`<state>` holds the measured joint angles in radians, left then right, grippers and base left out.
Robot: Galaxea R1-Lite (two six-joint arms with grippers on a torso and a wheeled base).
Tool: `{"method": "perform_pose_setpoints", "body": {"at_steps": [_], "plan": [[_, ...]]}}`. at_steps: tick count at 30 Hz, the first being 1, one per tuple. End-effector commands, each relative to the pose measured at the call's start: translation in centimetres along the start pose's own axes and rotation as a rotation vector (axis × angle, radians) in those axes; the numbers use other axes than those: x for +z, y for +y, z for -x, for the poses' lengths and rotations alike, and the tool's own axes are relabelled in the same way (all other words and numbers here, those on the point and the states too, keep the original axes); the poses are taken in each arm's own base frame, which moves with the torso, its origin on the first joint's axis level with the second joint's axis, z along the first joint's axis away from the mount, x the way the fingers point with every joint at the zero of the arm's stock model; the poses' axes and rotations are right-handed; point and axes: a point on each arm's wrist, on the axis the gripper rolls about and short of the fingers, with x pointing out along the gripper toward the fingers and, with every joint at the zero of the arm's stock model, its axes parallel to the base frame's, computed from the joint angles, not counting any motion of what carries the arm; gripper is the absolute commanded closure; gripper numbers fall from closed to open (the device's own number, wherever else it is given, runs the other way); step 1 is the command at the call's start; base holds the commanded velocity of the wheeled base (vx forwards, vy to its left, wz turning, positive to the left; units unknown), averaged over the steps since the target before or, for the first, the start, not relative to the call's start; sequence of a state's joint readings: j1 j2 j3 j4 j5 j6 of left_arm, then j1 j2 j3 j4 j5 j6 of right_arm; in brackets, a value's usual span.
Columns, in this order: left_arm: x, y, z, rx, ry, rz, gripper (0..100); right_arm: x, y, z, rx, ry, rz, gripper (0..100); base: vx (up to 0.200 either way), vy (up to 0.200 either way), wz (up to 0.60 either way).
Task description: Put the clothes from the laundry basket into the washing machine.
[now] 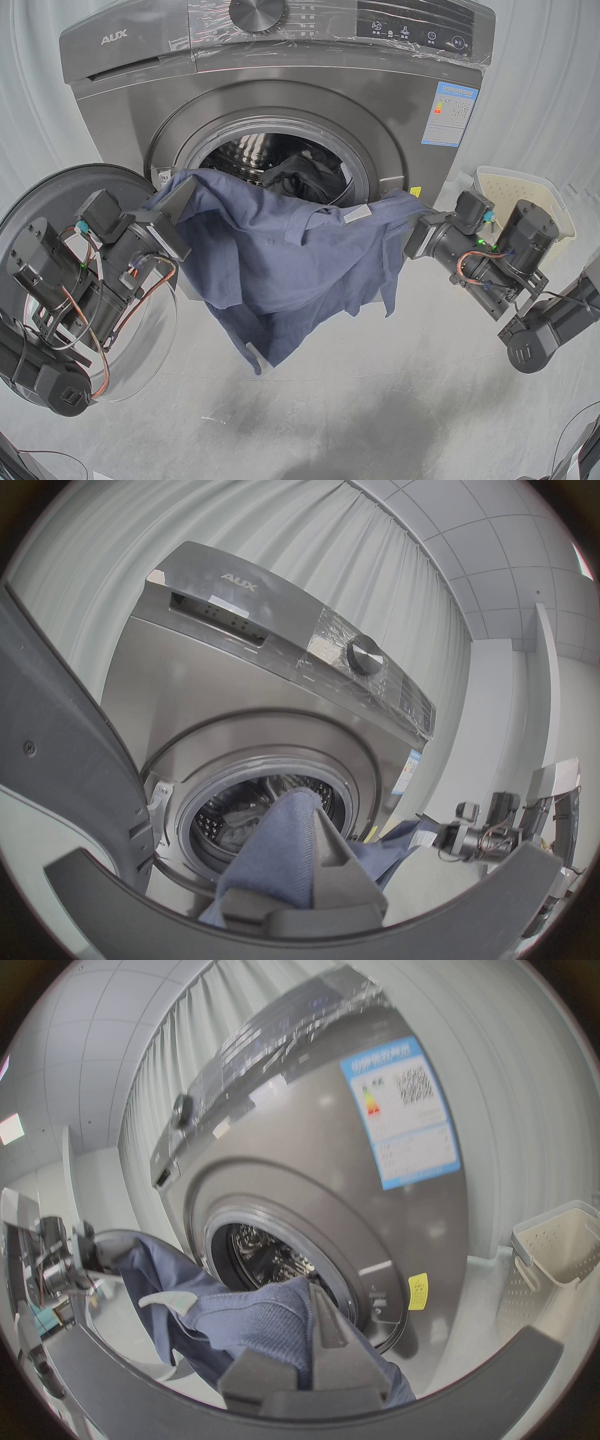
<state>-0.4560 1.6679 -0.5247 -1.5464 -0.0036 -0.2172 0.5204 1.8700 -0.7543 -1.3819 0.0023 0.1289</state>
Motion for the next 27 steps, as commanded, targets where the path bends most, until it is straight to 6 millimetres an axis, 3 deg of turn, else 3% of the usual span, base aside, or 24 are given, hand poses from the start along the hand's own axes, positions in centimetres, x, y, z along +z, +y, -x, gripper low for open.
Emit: {"method": "perform_pose_setpoints", "body": {"at_steps": [1,8,14,15,16,17,23,27], "plan": [[-0.5,0.3,0.7,0.011,0.032,-0.006,100,2.2,0.4,1.3,0.008,-0.066,-0.016,100,0.0,0.0,0.0],[-1.4,0.1,1.6,-0.014,0.086,-0.002,100,3.2,0.7,1.4,0.021,-0.108,-0.018,100,0.0,0.0,0.0],[-4.3,-0.5,3.7,-0.046,0.244,0.002,100,3.0,1.9,1.6,0.058,-0.101,-0.03,100,0.0,0.0,0.0],[-5.2,-0.4,4.0,-0.042,0.285,0.0,0,2.9,2.2,1.7,0.069,-0.097,-0.034,100,0.0,0.0,0.0],[-5.2,-0.4,4.0,-0.042,0.285,0.0,0,2.9,2.2,1.7,0.069,-0.097,-0.034,100,0.0,0.0,0.0],[-7.4,0.1,4.5,-0.026,0.381,0.0,0,2.7,2.7,1.7,0.086,-0.088,-0.04,100,0.0,0.0,0.0],[-12.9,0.7,4.7,-0.003,0.574,0.004,0,1.9,3.4,2.0,0.113,-0.056,-0.047,100,0.0,0.0,0.0],[-14.5,0.5,4.5,-0.011,0.613,0.004,0,1.2,3.4,1.6,0.108,-0.04,-0.047,100,0.0,0.0,0.0]]}}
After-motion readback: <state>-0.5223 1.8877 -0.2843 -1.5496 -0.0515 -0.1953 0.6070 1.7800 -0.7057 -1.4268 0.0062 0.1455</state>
